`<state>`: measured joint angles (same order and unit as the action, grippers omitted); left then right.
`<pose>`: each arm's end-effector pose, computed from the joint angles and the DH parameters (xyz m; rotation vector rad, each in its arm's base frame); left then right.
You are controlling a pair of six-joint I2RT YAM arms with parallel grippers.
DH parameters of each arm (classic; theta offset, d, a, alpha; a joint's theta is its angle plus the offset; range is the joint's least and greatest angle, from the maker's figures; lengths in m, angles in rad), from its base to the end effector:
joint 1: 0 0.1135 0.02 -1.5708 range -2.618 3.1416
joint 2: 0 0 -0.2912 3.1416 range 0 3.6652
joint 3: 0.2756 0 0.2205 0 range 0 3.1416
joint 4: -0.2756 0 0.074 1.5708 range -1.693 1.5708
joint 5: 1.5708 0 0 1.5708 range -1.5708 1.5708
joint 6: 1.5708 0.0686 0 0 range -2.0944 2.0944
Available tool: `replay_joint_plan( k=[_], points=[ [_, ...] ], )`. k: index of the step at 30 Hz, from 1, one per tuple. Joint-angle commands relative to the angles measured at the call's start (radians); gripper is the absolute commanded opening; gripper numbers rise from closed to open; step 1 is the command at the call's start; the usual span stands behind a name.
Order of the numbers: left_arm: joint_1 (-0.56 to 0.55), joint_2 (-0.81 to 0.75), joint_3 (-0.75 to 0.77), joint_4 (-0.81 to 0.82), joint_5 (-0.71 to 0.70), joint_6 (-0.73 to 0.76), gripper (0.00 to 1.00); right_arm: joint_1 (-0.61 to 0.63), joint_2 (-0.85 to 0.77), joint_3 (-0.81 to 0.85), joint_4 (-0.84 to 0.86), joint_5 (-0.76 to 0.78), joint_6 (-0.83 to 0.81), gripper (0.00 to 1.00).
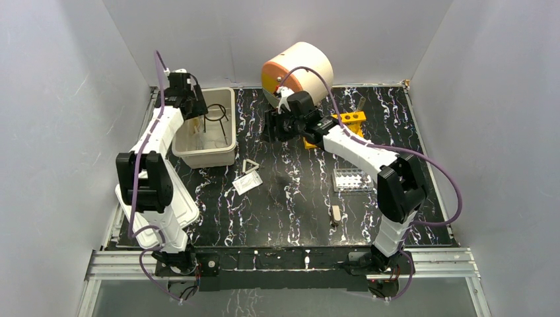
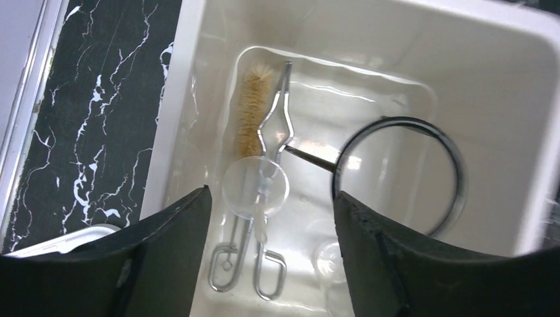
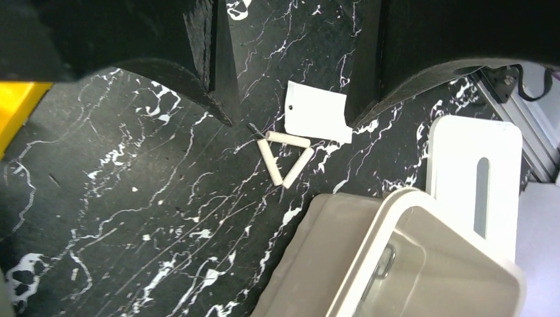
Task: Organize the chemistry lab equipment
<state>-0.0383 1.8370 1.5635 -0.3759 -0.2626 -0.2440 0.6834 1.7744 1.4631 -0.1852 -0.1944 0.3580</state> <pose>0.4292 0.0014 0.3101 -0.3681 2.1665 0.1336 0.3200 0.2777 0.3235 -0.4743 2.1140 0.8238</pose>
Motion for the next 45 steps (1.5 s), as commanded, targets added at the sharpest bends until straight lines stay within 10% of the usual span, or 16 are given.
replay_joint_plan(
  k=[1, 17, 45],
  points=[
    [0.004, -0.169, 0.063, -0.09, 0.152, -0.058, 0.7, 0.056, 0.032, 0.041, -0.005, 0.025, -0.083, 0.69],
    [-0.021, -0.503, -0.197, -0.107, 0.561, -0.283, 0.73, 0.163, 0.284, 0.207, -0.208, 0.048, -0.081, 0.67],
    [-0.037, -0.663, -0.255, -0.251, 0.544, -0.322, 0.73, 0.14, 0.448, 0.084, -0.035, -0.081, 0.045, 0.29]
  ],
)
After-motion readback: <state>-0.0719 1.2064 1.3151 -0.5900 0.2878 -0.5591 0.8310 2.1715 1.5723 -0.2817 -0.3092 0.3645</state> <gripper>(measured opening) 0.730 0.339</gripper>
